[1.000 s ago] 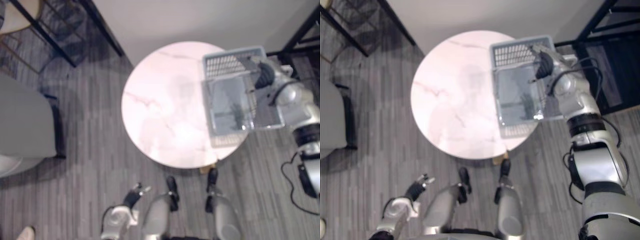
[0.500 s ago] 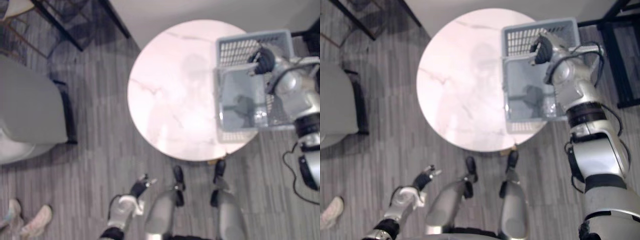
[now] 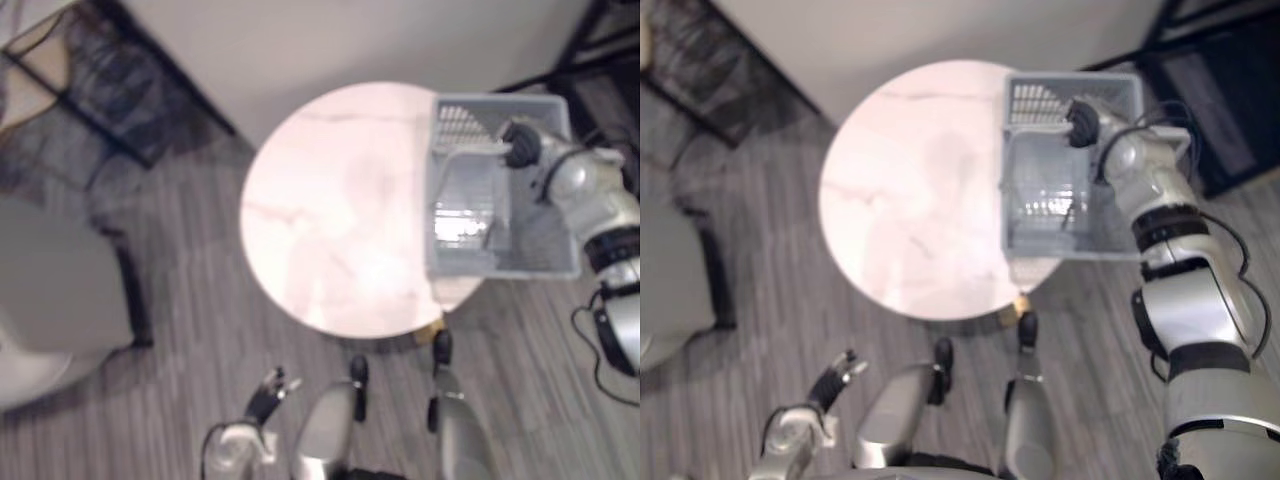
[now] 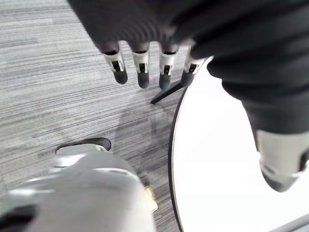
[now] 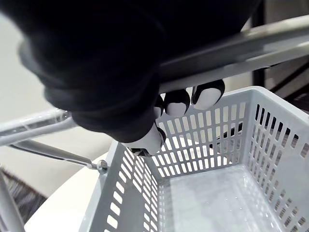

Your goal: Pick vegetable in the basket

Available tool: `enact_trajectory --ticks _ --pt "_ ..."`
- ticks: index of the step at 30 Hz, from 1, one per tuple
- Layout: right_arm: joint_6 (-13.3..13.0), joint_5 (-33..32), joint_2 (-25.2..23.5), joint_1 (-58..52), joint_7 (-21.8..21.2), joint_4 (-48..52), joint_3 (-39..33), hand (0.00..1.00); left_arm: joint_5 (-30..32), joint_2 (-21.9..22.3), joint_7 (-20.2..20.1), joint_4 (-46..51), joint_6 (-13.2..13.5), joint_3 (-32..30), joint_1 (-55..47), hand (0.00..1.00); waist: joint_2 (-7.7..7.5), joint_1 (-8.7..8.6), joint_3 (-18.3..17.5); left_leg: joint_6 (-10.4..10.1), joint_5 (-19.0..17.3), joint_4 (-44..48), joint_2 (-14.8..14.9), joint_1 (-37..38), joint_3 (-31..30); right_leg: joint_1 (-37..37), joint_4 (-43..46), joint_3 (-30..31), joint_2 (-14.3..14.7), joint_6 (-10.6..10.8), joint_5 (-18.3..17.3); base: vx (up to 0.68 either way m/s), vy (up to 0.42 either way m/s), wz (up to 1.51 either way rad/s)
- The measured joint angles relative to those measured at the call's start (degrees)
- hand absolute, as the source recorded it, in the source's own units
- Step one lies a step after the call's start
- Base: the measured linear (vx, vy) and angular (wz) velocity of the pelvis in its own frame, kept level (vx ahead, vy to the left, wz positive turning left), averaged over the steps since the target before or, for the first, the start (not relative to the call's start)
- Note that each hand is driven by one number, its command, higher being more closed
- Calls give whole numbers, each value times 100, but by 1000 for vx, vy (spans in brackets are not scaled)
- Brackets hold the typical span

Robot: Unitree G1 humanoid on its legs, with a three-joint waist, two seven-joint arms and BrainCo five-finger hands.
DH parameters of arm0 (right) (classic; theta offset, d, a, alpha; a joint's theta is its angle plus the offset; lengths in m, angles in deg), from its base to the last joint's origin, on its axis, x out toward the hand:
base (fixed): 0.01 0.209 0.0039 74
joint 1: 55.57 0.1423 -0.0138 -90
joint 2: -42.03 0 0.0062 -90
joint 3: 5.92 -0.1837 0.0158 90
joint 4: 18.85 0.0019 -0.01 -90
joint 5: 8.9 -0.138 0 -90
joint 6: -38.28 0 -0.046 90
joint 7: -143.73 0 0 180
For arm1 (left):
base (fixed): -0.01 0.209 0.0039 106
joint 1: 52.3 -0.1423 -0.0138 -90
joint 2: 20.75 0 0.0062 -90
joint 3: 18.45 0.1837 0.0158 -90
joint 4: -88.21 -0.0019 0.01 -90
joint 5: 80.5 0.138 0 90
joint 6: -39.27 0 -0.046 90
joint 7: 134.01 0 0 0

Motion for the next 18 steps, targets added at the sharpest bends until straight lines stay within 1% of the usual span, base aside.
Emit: enact_trajectory --ticks 1,2,3,4,5,7,8,9,10,11,12,13,14,15,16,17,18 --pt "-9 -193 -4 -457 36 206 -364 100 30 6 -57 -58 -19 -6 25 0 -126 -66 -124 20 -36 3 5 20 144 -8 -70 4 -23 -1 0 23 33 -62" --pt "28 -464 -70 -1041 35 409 -719 100 96 16 -153 -78 -57 -15 33 0 -293 -150 -235 29 -73 -38 26 171 318 19 -69 -2 -52 -77 132 60 46 -78" --pt "128 -633 -202 -1679 22 639 -994 100 131 58 -212 -113 -146 -12 41 0 -369 -256 -334 22 -120 -111 16 401 478 126 -67 53 -1 37 245 72 46 -77" --pt "169 -665 -285 -1994 19 754 -1123 100 162 78 -245 -137 -177 -11 41 0 -412 -282 -403 21 -120 -180 11 516 557 157 -65 2 36 53 271 123 4 -116" --pt "265 -703 -466 -2706 28 1059 -1328 100 318 94 -268 -180 -228 17 55 0 -468 -311 -566 19 -124 -388 -5 836 778 235 -58 -122 83 54 281 115 -9 -113" --pt "384 -703 -649 -3328 85 1466 -1491 100 456 95 -255 -225 -242 22 91 0 -444 -550 -653 19 -125 -525 1 1118 849 381 -54 -145 128 53 281 126 -19 -91" --pt "470 -703 -805 -3767 196 1789 -1564 100 518 77 -241 -299 -248 15 129 0 -465 -697 -766 36 -133 -539 23 1243 1034 361 65 -390 206 35 295 76 -39 -103" --pt "514 -701 -892 -4149 263 2067 -1578 100 526 62 -216 -374 -275 7 179 0 -496 -772 -838 85 -154 -510 44 1371 1261 360 186 -610 285 17 305 10 -66 -115" --pt "523 -699 -930 -4336 267 2166 -1602 100 524 60 -205 -380 -321 12 190 0 -517 -808 -902 121 -163 -516 53 1427 1350 360 207 -636 299 -56 226 -21 -59 -98" --pt "535 -690 -1025 -4672 293 2333 -1785 100 496 100 -165 -398 -391 8 245 0 -460 -934 -1011 215 -212 -560 148 1521 1592 304 468 -1128 255 -625 -274 -34 -32 -65" --pt "562 -675 -1088 -4799 327 2365 -1879 100 491 130 -148 -409 -390 14 260 0 -389 -931 -1049 199 -218 -655 237 1602 1701 120 963 -1524 217 -871 -524 9 9 -79" --pt "603 -577 -1231 -4959 415 2362 -1998 100 450 121 -132 -398 -375 24 285 0 -394 -940 -1075 183 -211 -734 338 1754 2002 -247 2203 -2055 -33 -1009 -883 56 14 -87" --pt "601 -569 -1302 -5105 507 2358 -2034 100 425 107 -131 -476 -395 25 266 0 -444 -956 -1109 156 -195 -641 382 1837 2247 -329 3050 -2519 -417 -989 -1223 79 -9 -87" --pt "592 -568 -1325 -5155 510 2360 -2021 100 422 100 -129 -510 -401 20 213 0 -520 -974 -1158 156 -197 -511 343 1856 2377 -314 3215 -2719 -593 -1044 -1228 55 -42 -124" --pt "566 -517 -1403 -5170 539 2377 -1960 100 381 98 -121 -602 -414 -30 104 0 -678 -876 -1228 182 -207 -79 284 1768 2551 -286 3175 -2827 -570 -1170 -1217 -53 -103 -185" --pt "481 -421 -1622 -5045 616 2348 -1884 100 261 103 -112 -768 -406 -117 10 0 -757 -777 -1228 258 -387 129 372 1556 2468 -108 2425 -2503 -204 -1234 -957 -122 -126 -212" --pt "427 -394 -1738 -4997 639 2355 -1872 100 247 95 -116 -865 -396 -151 -104 0 -623 -684 -1326 299 -300 -368 400 1585 2431 75 1910 -2293 -30 -1120 -918 -216 -168 -229"
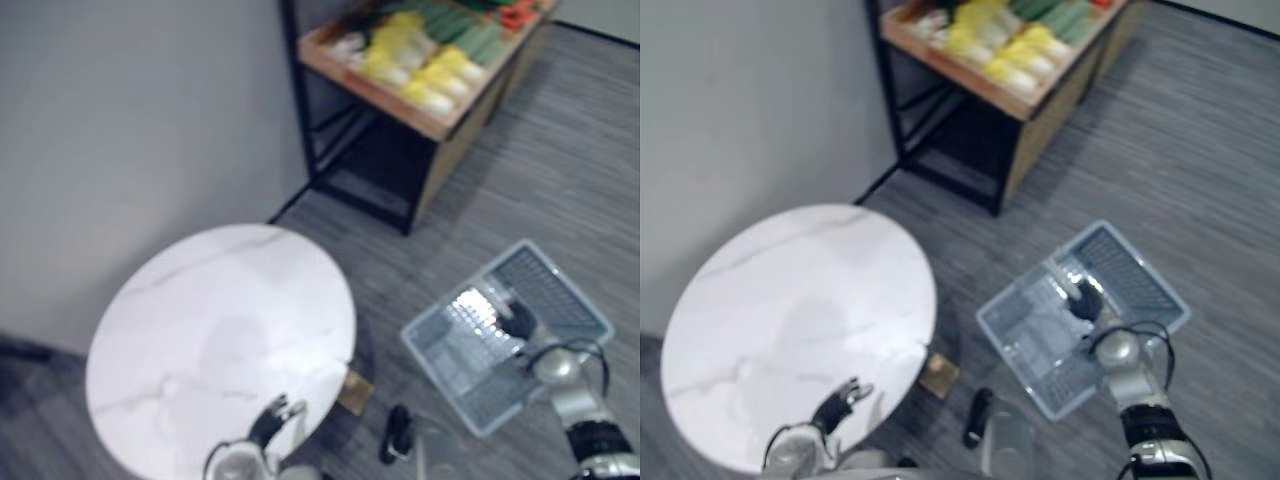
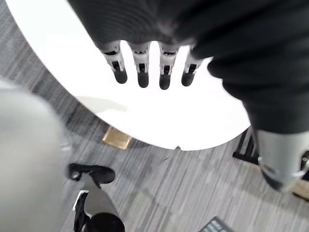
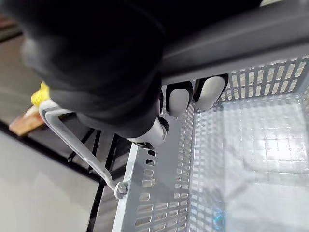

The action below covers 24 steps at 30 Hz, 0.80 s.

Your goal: Pick vegetable in the basket

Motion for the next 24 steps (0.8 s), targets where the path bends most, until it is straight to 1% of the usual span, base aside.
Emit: enact_trajectory --ticks 1,2,3,4,5,7,8,9,10,11,12,13,14,15,16,17,18,20,21,22,23,24 --pt "-129 15 -54 91 60 60 99 100 -49 59 18 -101 36 17 -56 0 15 11 -17 -362 283 -299 149 80 350 -15 768 -779 -271 -53 -954 -180 -229 -174" --pt "-210 43 -65 32 77 40 113 100 -199 5 61 -194 30 16 -6 0 -14 -29 -40 -394 260 -60 255 3 524 81 1206 -1237 -713 356 -1331 -123 -258 -139" --pt "-204 48 -82 9 70 30 117 100 -249 -21 97 -201 32 32 5 0 -1 -37 -42 -450 226 44 347 -24 566 144 1262 -1376 -844 486 -1395 -12 -299 -90" --pt "-167 49 -176 -23 68 36 116 100 -265 -52 159 -206 40 58 12 0 4 -16 -42 -568 156 307 585 -29 660 215 1178 -1573 -753 534 -1304 49 -326 -71" --pt "-130 89 -236 -154 64 122 114 100 -264 -15 188 -324 35 59 11 0 99 -41 -71 -584 151 446 868 -3 616 432 866 -1548 -399 443 -1230 53 -340 -67" --pt "-49 216 -231 -395 5 349 102 100 -263 25 194 -405 55 113 -19 0 149 -59 -117 -616 127 614 1119 63 389 659 605 -1424 -51 382 -1180 12 -281 -44" --pt "-36 256 -214 -416 -58 512 84 100 -274 16 197 -399 85 110 -40 0 153 -51 -122 -539 67 854 1217 18 25 699 534 -1184 143 381 -1180 -55 -272 -72" --pt "-42 261 -180 -409 -186 693 80 100 -311 12 222 -399 93 94 -46 0 157 -58 -125 -383 -77 1301 1153 -230 -595 704 400 -817 340 375 -1183 -72 -254 -79" --pt "-62 261 -172 -388 -263 738 98 100 -431 20 247 -398 91 69 -62 0 157 -45 -125 -394 -180 1539 1052 -390 -990 712 298 -619 438 356 -1176 -80 -181 -128" --pt "-80 269 -189 -314 -439 756 166 100 -521 58 325 -413 90 33 -137 0 130 69 -108 -486 -348 1989 673 -669 -1785 760 6 -165 651 395 -1129 -45 -139 -150" --pt "-94 293 -207 -308 -543 751 237 100 -671 73 369 -410 82 38 -245 0 118 156 -96 -535 -408 2125 451 -790 -2049 887 -287 31 769 416 -1122 -19 -112 -156" --pt "-95 348 -211 -311 -606 750 290 100 -737 101 387 -396 89 47 -315 0 180 184 -127 -501 -415 2090 356 -842 -2163 991 -420 22 776 461 -1114 49 -54 -133" --pt "-170 452 -181 -323 -692 772 319 100 -868 178 419 -393 167 69 -401 0 196 187 -122 -528 -415 2071 241 -949 -2062 994 -349 -62 753 493 -966 62 -22 -100" --pt "-202 493 -126 -441 -729 773 263 100 -894 179 432 -462 188 90 -468 0 263 159 -108 -515 -371 1908 206 -1009 -1984 1071 -322 -91 848 387 -940 69 7 -74" --pt "-196 493 -121 -534 -753 772 197 100 -901 181 432 -475 195 121 -461 0 325 139 -125 -485 -347 1708 165 -999 -1961 1120 -287 -103 848 369 -953 54 26 -19" --pt "-196 491 -118 -710 -779 779 50 100 -916 186 432 -482 205 171 -460 0 277 111 -102 -429 -260 1231 -47 -989 -1925 1156 -162 -128 812 299 -1006 77 50 -6" --pt "-173 491 -144 -831 -778 771 -43 100 -961 176 440 -482 212 160 -466 0 257 134 -98 -204 -49 987 -234 -954 -1970 1195 -46 -100 721 309 -1093 74 46 3" --pt "-141 490 -191 -933 -757 752 -151 100 -1059 124 441 -529 222 157 -454 0 164 75 -65 -198 23 814 -426 -992 -1945 1198 57 -110 531 390 -1243 64 55 31" --pt "-96 491 -180 -931 -745 706 -169 100 -1101 142 445 -529 240 137 -465 0 172 94 -67 -203 21 883 -450 -1103 -1926 1200 52 -112 491 406 -1253 45 81 35" --pt "-42 494 -141 -927 -712 562 -177 100 -1118 224 454 -511 286 28 -533 0 145 151 -44 -198 27 1095 -449 -1346 -1853 1232 39 -117 435 468 -1286 39 95 8" --pt "-54 493 -132 -930 -708 398 -161 100 -1128 276 466 -514 289 -68 -665 0 199 229 -49 -212 77 1168 -387 -1483 -1744 1300 25 -103 439 497 -1362 40 92 -3" --pt "-62 491 -134 -933 -708 355 -132 100 -1129 321 480 -508 285 -71 -728 0 234 265 -70 -216 108 1151 -345 -1511 -1661 1317 27 -87 467 514 -1392 66 102 -25"
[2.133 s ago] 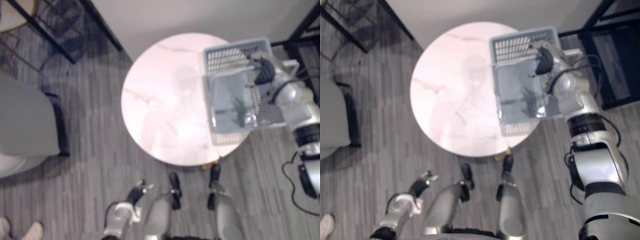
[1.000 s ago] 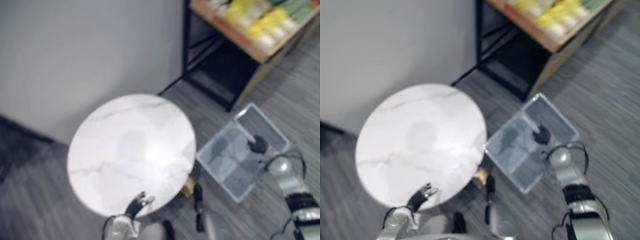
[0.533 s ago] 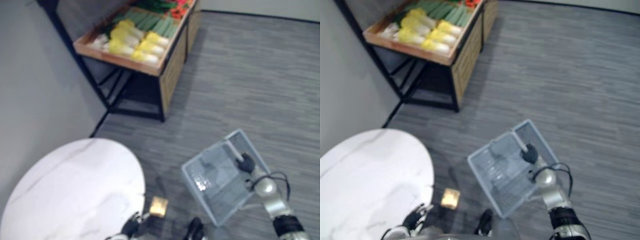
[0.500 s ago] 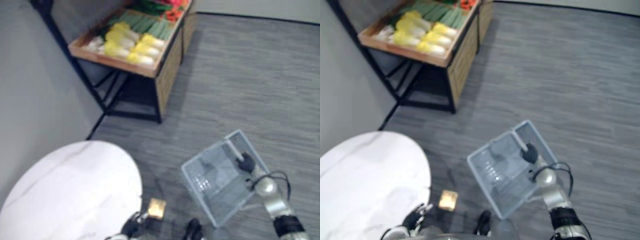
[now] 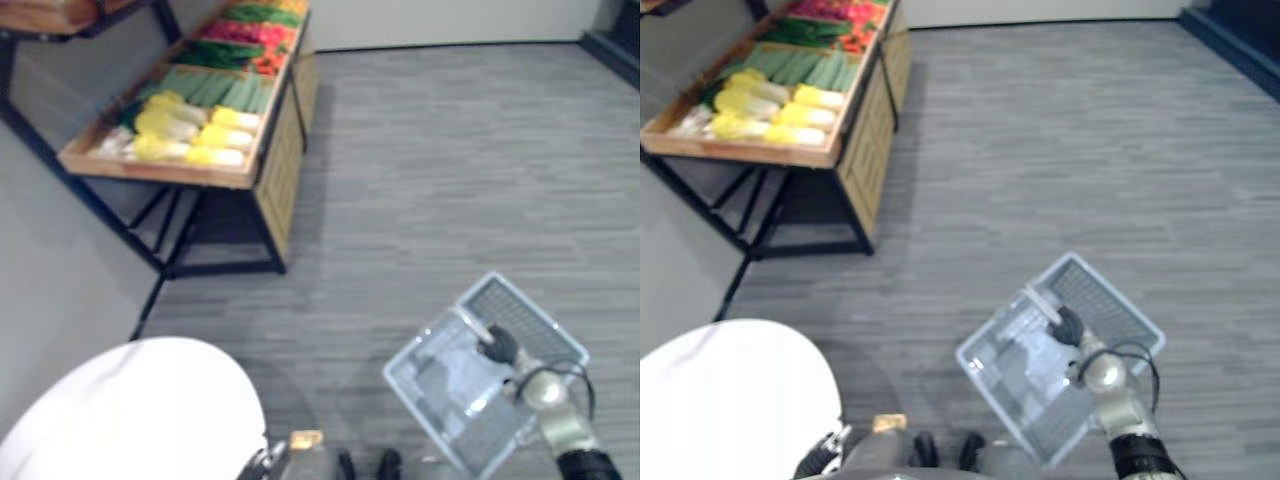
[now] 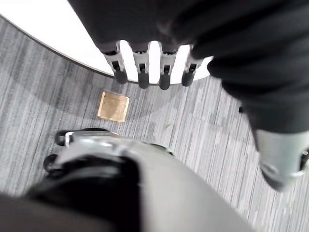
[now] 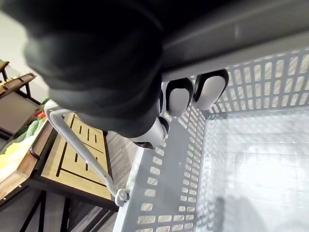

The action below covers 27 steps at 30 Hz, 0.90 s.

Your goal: Pick vegetable in the basket

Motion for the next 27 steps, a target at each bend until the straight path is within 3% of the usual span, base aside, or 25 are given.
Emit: enact_trajectory --ticks 1,2,3,4,5,6,8,10,11,12,14,15,17,18,19,20,21,22,23,24,25,27 --pt "-53 -4 -28 6 -2 -54 12 100 -5 87 25 -9 -28 -49 -155 0 61 83 -65 42 22 -107 114 -63 50 39 -121 58 141 30 -23 141 96 -54" --pt "-190 -22 -80 34 -4 -67 20 100 -3 136 41 4 -25 -149 -221 0 99 240 -176 221 44 -78 308 -204 155 -145 475 57 105 86 -222 140 77 -73" --pt "-264 -25 -107 117 4 -73 36 100 5 123 37 27 -19 -220 -273 0 -27 328 -152 365 62 -14 326 -260 325 -572 1702 50 -164 92 -323 118 47 -61" --pt "-307 -25 -187 203 23 -132 7 100 16 -56 25 -12 -50 -272 -297 0 -387 304 -152 472 33 32 76 -245 428 -1100 3606 78 -825 253 -383 143 18 -3" --pt "-331 -28 -198 199 23 -191 13 100 20 -269 84 11 -125 -255 -265 0 -623 185 -160 495 28 -50 -131 -149 338 -1237 4166 94 -1154 302 23 252 10 44" --pt "-330 -52 -236 186 57 -280 8 100 25 -364 116 84 -134 -186 -217 0 -633 137 -160 509 41 -166 -171 -34 224 -1237 4302 6 -1199 96 387 310 -1 64" --pt "-369 -65 -246 92 145 -362 -39 100 45 -398 133 291 -116 -78 -54 0 -513 75 -144 557 99 -507 -136 390 -138 -1251 4583 -81 -1141 13 1252 287 -10 59" --pt "-384 -135 -274 -35 190 -361 -146 100 83 -396 122 339 -97 32 129 0 -426 -16 -137 551 95 -689 -122 570 -518 -1244 4158 17 -933 125 355 361 -73 93" --pt "-381 -268 -336 -131 273 -355 -311 100 157 -377 64 377 -90 69 387 0 -378 -135 -113 532 81 -875 -36 739 -840 -1337 3055 177 -700 236 -15 409 -105 104" --pt "-386 -327 -334 -146 302 -345 -358 100 244 -372 18 393 -91 69 462 0 -355 -144 -104 501 66 -947 8 811 -924 -1414 2506 245 -644 288 -4 354 -91 87" --pt "-370 -523 -322 -146 336 -338 -511 100 330 -385 -121 398 -156 119 646 0 -337 -150 -67 281 5 -1045 130 1109 -1076 -1594 515 370 -630 855 447 371 -127 52" --pt "-361 -559 -322 -145 335 -336 -537 100 402 -418 -125 399 -200 110 685 0 -450 -151 -48 98 -111 -1026 105 1330 -1093 -1692 -158 482 -755 983 742 465 -186 42" --pt "-319 -564 -346 -152 310 -337 -539 100 438 -478 -123 398 -271 97 591 0 -574 -147 -51 -273 -394 -921 142 1734 -957 -1671 -431 643 -842 873 1008 623 -327 39" --pt "-275 -567 -310 -145 301 -329 -570 100 438 -513 -121 394 -275 61 501 0 -546 -185 -63 -387 -700 -775 254 1957 -942 -1613 -208 741 -804 612 1305 732 -423 42" --pt "-240 -575 -241 -143 290 -319 -630 100 438 -457 -123 385 -289 69 481 0 -457 -216 -125 -446 -877 -707 401 2052 -941 -1679 112 736 -700 504 1423 622 -334 22" --pt "-139 -623 -110 -101 263 -321 -684 100 436 -362 -121 362 -289 80 422 0 -206 -127 -217 -536 -990 -337 619 2091 -938 -1870 706 690 -526 271 1244 587 -321 -7" --pt "-102 -648 -41 -43 204 -321 -671 100 434 -311 -120 342 -289 77 401 0 -99 -98 -219 -553 -929 105 754 1906 -945 -1900 847 681 -436 248 1073 529 -324 -30" --pt "-93 -694 40 96 80 -318 -666 100 415 -220 -122 318 -302 75 338 0 84 -104 -222 -512 -557 1218 1020 1394 -983 -1867 869 678 -220 146 886 481 -315 -45" --pt "-89 -703 84 172 -6 -319 -655 100 412 -116 -127 263 -322 46 236 0 212 -106 -184 -238 286 2417 1233 740 -1200 -1656 644 733 64 80 811 484 -276 -50" --pt "-85 -715 86 180 -49 -319 -648 100 411 -75 -138 237 -325 36 195 0 274 -92 -156 -231 359 2917 1259 493 -1373 -1470 485 781 184 46 793 494 -176 -48" --pt "-83 -721 48 157 -124 -331 -635 100 409 -44 -211 191 -333 26 122 0 292 -73 -95 -303 253 3605 1084 167 -1635 -1066 242 908 323 -42 736 516 -128 -50" --pt "-109 -708 -12 119 -144 -331 -624 100 404 -19 -305 196 -325 26 2 0 176 18 -19 -266 95 3614 529 -87 -1760 -458 -35 1158 351 -225 638 460 -99 -58"
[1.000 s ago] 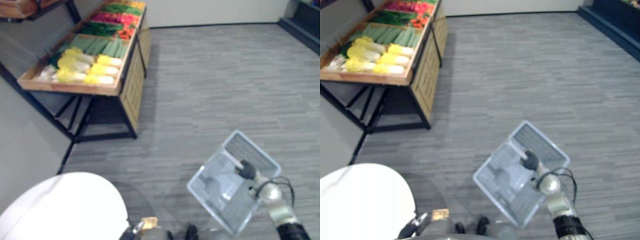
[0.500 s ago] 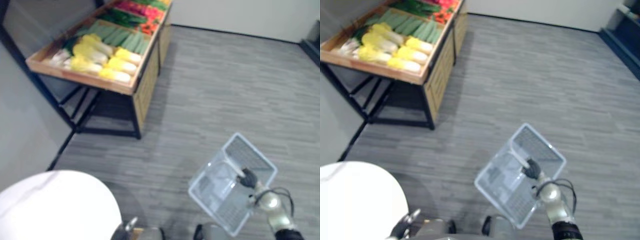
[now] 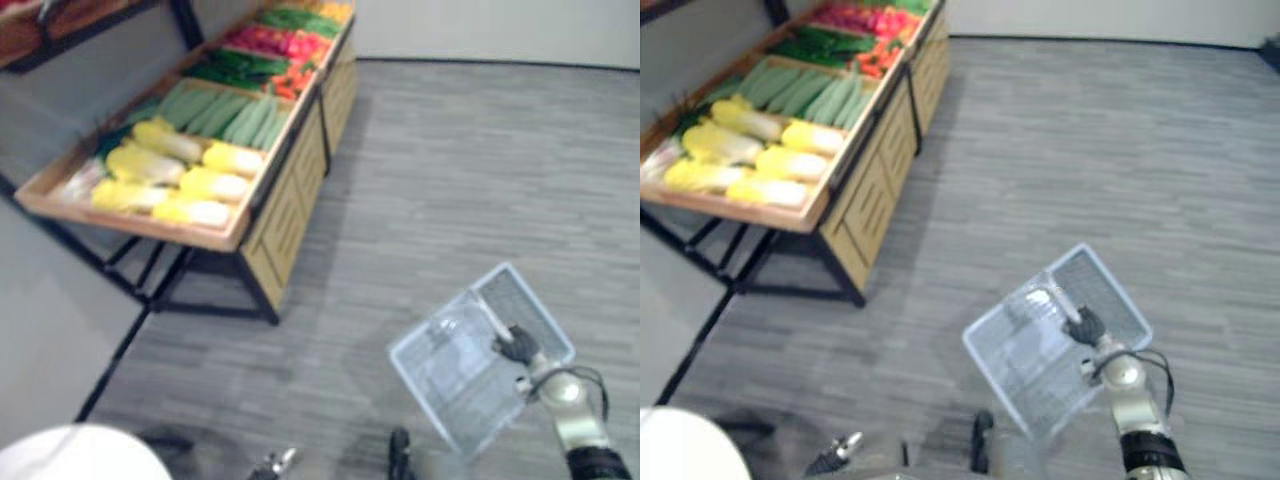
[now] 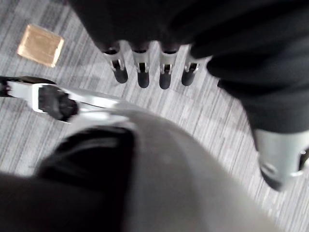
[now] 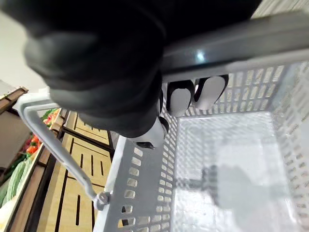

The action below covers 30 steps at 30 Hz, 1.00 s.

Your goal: Pick vegetable in the basket

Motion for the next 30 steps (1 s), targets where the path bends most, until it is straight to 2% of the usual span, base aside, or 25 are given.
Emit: enact_trajectory --ticks 1,3,4,5,7,8,9,10,11,12,13,14,15,16,18,19,20,21,23,24,25,27,28,29,30 --pt "-5 33 4 -1 0 -2 -2 100 -20 30 -13 7 40 -2 -35 0 -44 69 25 41 -67 -300 -250 -157 19 243 -113 137 10 -52 -56 461 -53 -66" --pt "-43 33 -3 19 3 -3 -4 100 -221 9 -17 19 127 -29 -58 0 -139 183 96 86 -59 -1908 -634 -622 295 674 -381 378 14 -89 -191 517 -25 -64" --pt "-86 34 -2 42 3 -6 -4 100 -238 26 2 17 170 -43 -72 0 -139 188 121 93 115 -2821 -654 -657 605 776 -425 416 11 -73 -266 415 16 -33" --pt "-114 34 4 53 3 -45 -13 100 -351 54 28 4 218 -83 -80 0 -118 168 175 82 485 -3965 -666 -708 971 975 -461 439 15 2 -388 340 27 -16" --pt "-113 34 11 51 3 -145 -16 100 -389 157 56 -31 267 -202 -100 0 -78 164 190 57 952 -5048 -661 -694 1170 1218 -462 471 39 108 -609 477 65 -3" --pt "-113 34 35 51 7 -252 -8 100 -389 204 77 -37 273 -242 -130 0 -31 166 183 30 1201 -5549 -609 -702 1245 1438 -450 505 87 229 -837 639 129 2" --pt "-112 33 71 51 15 -318 6 100 -427 270 75 -33 275 -249 -190 0 24 174 159 88 1280 -5708 -524 -742 1346 1613 -416 522 127 357 -1166 551 139 3" --pt "-111 33 71 59 21 -318 6 100 -439 287 73 -34 271 -282 -188 0 15 176 146 202 1423 -5641 -464 -803 1436 1653 -301 520 111 392 -1376 712 227 -5" --pt "-109 31 5 50 34 -323 44 100 -458 185 50 -38 220 -439 -242 0 -271 221 63 494 1838 -5255 -565 -866 1743 1615 -21 532 -202 540 -1794 621 199 -26" --pt "-147 19 -43 74 89 -323 154 100 -455 66 90 -82 179 -477 -296 0 -470 239 -12 573 1920 -5092 -688 -786 2071 1353 908 424 -529 833 -2011 786 196 -36" --pt "-164 17 -54 108 114 -329 195 100 -455 82 115 -127 145 -508 -300 0 -507 263 -15 950 1959 -5051 -742 -770 2101 984 1774 251 -672 908 -1972 661 140 -23" --pt "-177 21 -143 144 172 -409 222 100 -440 23 141 -99 99 -491 -191 0 -593 213 1 1258 1784 -5053 -879 -656 2068 279 3258 -21 -1084 1149 -1589 644 141 6" --pt "-182 64 -173 219 191 -498 237 100 -454 -98 151 -68 104 -452 -168 0 -614 168 23 1272 1637 -5004 -912 -379 2045 42 3687 -236 -1335 973 -1632 632 164 20" --pt "-199 110 -180 214 192 -497 263 100 -505 -138 154 -35 109 -456 -157 0 -608 168 23 1278 1571 -4995 -907 -228 1944 32 3625 -323 -1408 927 -1660 486 97 29" --pt "-366 130 -177 186 244 -490 323 100 -671 -203 139 29 142 -452 5 0 -481 156 76 1181 1493 -5099 -801 251 1412 161 2736 -573 -1301 918 -1691 488 12 43" --pt "-418 66 -176 152 292 -447 321 100 -673 -209 81 32 185 -455 190 0 -328 127 62 1013 1377 -5327 -630 565 1076 152 1831 -616 -1031 947 -1664 473 -47 84" --pt "-447 -54 -183 61 356 -338 312 100 -672 -237 37 24 191 -453 424 0 -295 93 72 949 1301 -5521 -589 742 746 -6 1071 -510 -875 1112 -1539 354 -55 98" --pt "-446 -84 -185 -18 378 -246 277 100 -671 -252 14 35 193 -445 528 0 -298 53 84 951 1221 -5583 -596 763 572 -135 730 -394 -848 1188 -1393 331 -104 128" --pt "-443 -216 -322 -225 471 -80 43 100 -672 -297 -39 24 137 -446 822 0 -533 -67 110 798 1056 -5582 -739 831 29 -565 -382 126 -1006 1303 -505 329 -190 131" --pt "-443 -213 -375 -264 470 -33 -5 100 -672 -302 -39 21 87 -453 834 0 -603 -78 131 739 999 -5550 -782 836 -50 -652 -521 247 -1068 1343 -366 314 -255 109" --pt "-445 -214 -496 -277 485 2 -75 100 -673 -313 -37 10 30 -483 781 0 -713 -93 180 636 771 -5321 -839 880 -193 -737 -641 415 -1196 1381 -141 315 -304 87" --pt "-445 -213 -580 -285 459 15 -36 100 -781 -311 -29 34 -26 -598 577 0 -785 -76 165 459 220 -4669 -871 855 -416 -658 -514 543 -1232 1286 -86 360 -347 74" --pt "-406 -213 -539 -282 458 39 -47 100 -1007 -248 21 28 -18 -671 475 0 -693 -37 166 398 -179 -4174 -752 799 -521 -653 -155 488 -1140 1176 202 502 -440 64" --pt "-286 -212 -472 -356 452 153 -60 100 -1283 -167 27 28 -12 -710 373 0 -491 38 146 358 -381 -3944 -554 806 -573 -636 131 284 -1051 1121 202 515 -409 71" --pt "-259 -214 -432 -414 453 214 -77 100 -1373 -120 27 25 -8 -735 355 0 -418 39 178 373 -388 -3671 -451 738 -440 -556 164 148 -1025 1107 192 414 -297 96"
